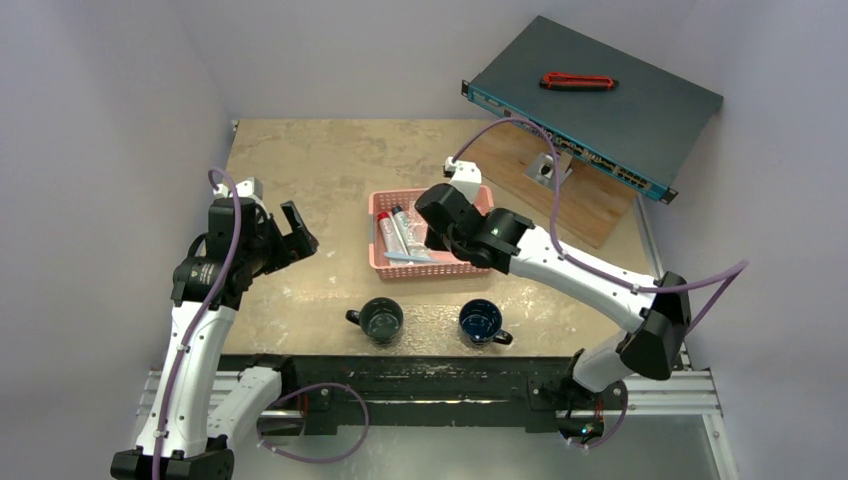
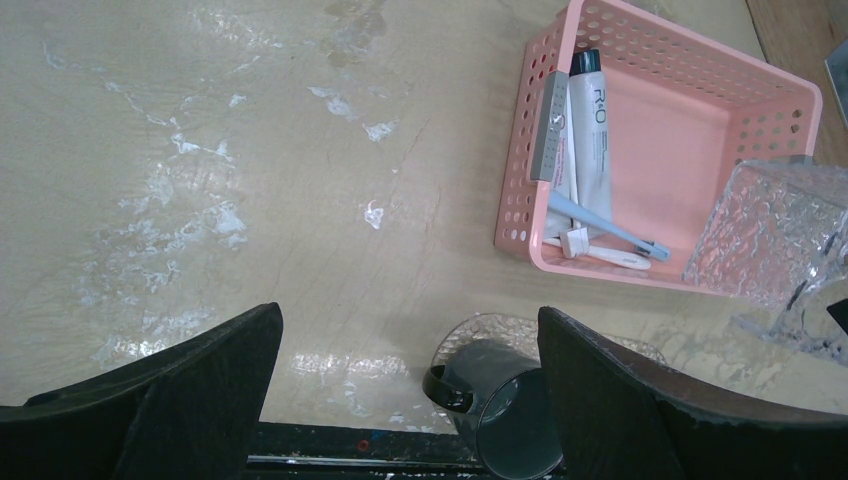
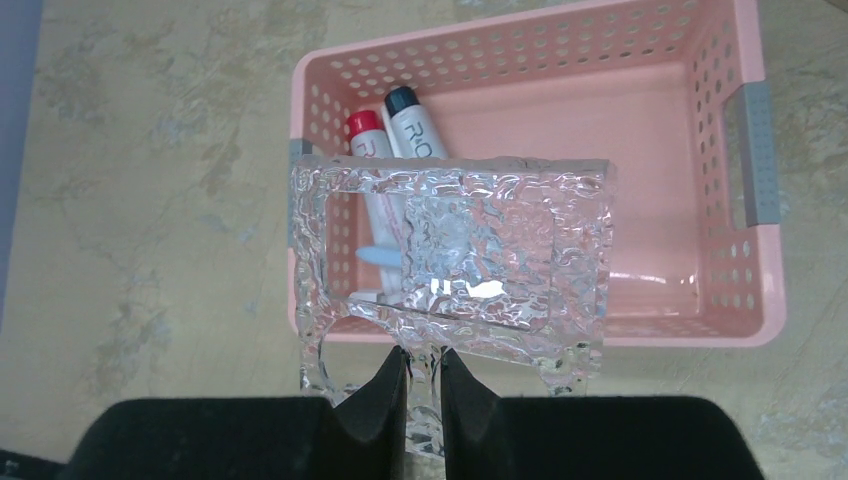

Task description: Prepare toiletry sets of a toothbrush and toothpaste on the tray

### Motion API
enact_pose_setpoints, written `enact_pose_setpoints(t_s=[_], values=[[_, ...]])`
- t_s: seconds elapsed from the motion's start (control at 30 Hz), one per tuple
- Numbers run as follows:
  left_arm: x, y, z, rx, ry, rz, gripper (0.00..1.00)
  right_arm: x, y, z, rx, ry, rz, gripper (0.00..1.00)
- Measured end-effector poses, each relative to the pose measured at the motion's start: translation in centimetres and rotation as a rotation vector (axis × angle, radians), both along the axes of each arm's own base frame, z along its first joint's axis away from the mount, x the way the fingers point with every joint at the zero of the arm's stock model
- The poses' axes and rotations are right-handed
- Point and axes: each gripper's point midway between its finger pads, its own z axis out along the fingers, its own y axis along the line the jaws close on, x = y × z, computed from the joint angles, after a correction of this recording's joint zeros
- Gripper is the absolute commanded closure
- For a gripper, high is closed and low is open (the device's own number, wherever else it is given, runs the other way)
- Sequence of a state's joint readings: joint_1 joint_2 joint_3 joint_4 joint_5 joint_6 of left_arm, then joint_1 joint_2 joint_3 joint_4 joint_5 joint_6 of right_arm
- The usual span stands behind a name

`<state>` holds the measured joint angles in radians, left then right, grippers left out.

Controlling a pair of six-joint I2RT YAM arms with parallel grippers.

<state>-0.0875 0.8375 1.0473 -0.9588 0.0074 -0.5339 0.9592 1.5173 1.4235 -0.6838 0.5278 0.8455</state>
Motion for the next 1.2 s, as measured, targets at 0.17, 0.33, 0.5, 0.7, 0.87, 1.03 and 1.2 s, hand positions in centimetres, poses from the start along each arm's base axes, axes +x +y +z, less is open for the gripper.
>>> enact_pose_setpoints(t_s=[0.17,0.33,0.5,0.7,0.87,1.03,1.2], values=[[0.0,0.0,0.0,0.000,0.000,0.000,0.01,-2.6,0.7,0.4,0.032,0.006,0.050,1.00],[0.0,0.0,0.0,0.000,0.000,0.001,0.01,-4.8,0.7,0.2,0.057,0.029,0.084,1.00],[0.0,0.0,0.0,0.000,0.000,0.001,0.01,-6.8,0.5,-0.3,0.089,0.058,0.112,1.00],[0.0,0.0,0.0,0.000,0.000,0.001,0.01,-9.0,0.1,-2.1,0.126,0.117,0.148,1.00],[0.0,0.0,0.0,0.000,0.000,0.001,0.01,-10.3,0.3,-4.3,0.144,0.173,0.165,1.00],[0.0,0.0,0.0,0.000,0.000,0.001,0.01,-11.3,0.9,-5.2,0.172,0.204,0.172,1.00],[0.0,0.0,0.0,0.000,0.000,0.001,0.01,-12.0,1.2,-5.8,0.196,0.226,0.163,1.00]])
